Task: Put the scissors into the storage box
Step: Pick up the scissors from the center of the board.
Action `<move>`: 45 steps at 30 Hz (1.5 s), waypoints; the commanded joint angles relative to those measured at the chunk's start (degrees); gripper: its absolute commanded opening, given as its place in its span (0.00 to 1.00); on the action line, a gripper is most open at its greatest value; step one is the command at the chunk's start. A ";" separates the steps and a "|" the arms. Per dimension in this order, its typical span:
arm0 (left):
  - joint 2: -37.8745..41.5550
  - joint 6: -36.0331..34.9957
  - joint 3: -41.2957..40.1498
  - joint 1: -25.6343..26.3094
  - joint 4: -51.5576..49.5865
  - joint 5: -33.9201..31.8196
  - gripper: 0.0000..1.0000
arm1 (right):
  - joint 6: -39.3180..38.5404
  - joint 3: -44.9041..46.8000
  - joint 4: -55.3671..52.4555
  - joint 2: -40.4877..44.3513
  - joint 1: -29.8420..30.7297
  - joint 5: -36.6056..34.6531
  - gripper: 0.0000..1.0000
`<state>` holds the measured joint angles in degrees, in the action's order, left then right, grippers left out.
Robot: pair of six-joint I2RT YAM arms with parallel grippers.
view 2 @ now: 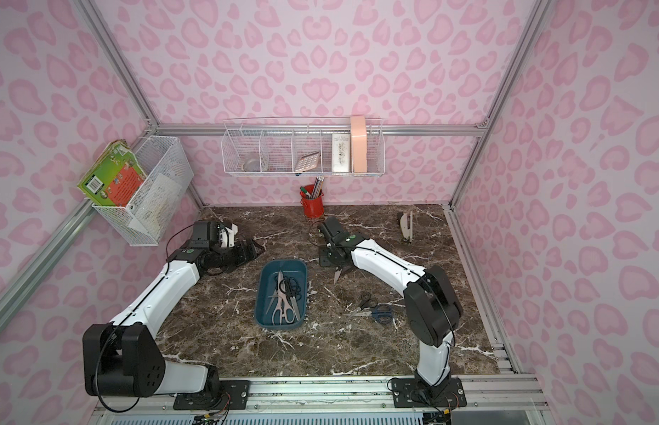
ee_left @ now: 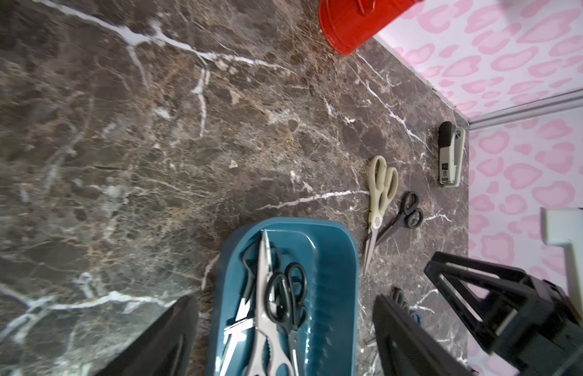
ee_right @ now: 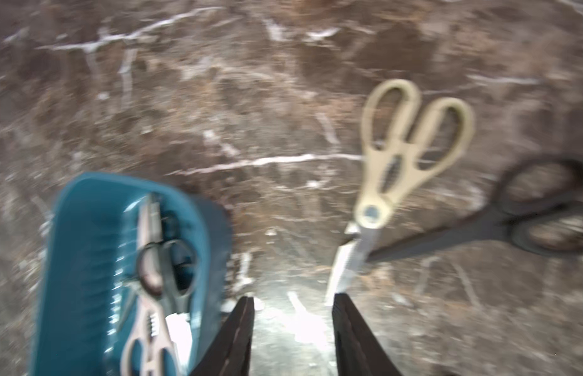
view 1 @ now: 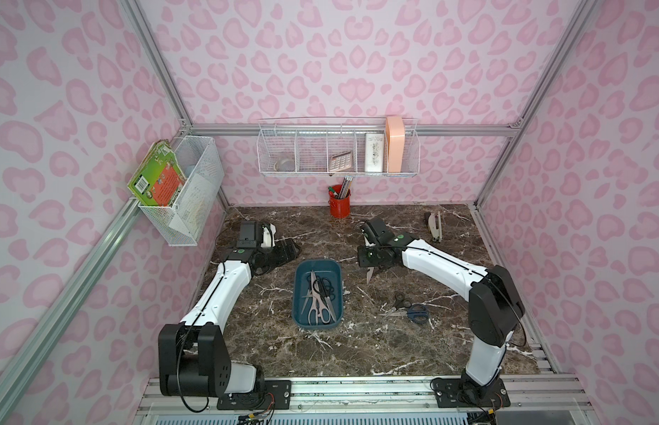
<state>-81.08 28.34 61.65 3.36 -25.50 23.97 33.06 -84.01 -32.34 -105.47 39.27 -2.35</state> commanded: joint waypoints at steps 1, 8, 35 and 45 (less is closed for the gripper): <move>-1.06 0.50 2.21 2.96 0.20 1.00 0.89 | -2.10 1.66 2.20 0.09 -3.56 -0.84 0.40; -5.01 -3.11 5.76 8.60 -2.57 -1.21 0.89 | -3.87 -3.57 1.45 -6.97 -10.00 -1.92 0.36; -5.62 -5.75 5.59 9.39 -4.83 -3.41 0.89 | -4.96 -23.87 -6.89 -27.41 -14.24 -1.76 0.26; -5.41 -5.57 5.42 9.47 -4.74 -3.80 0.89 | -4.54 -23.06 -6.42 -28.46 -14.05 -1.27 0.21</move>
<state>-86.65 22.98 66.92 12.82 -30.04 20.21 27.90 -107.35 -38.04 -133.32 25.06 -4.23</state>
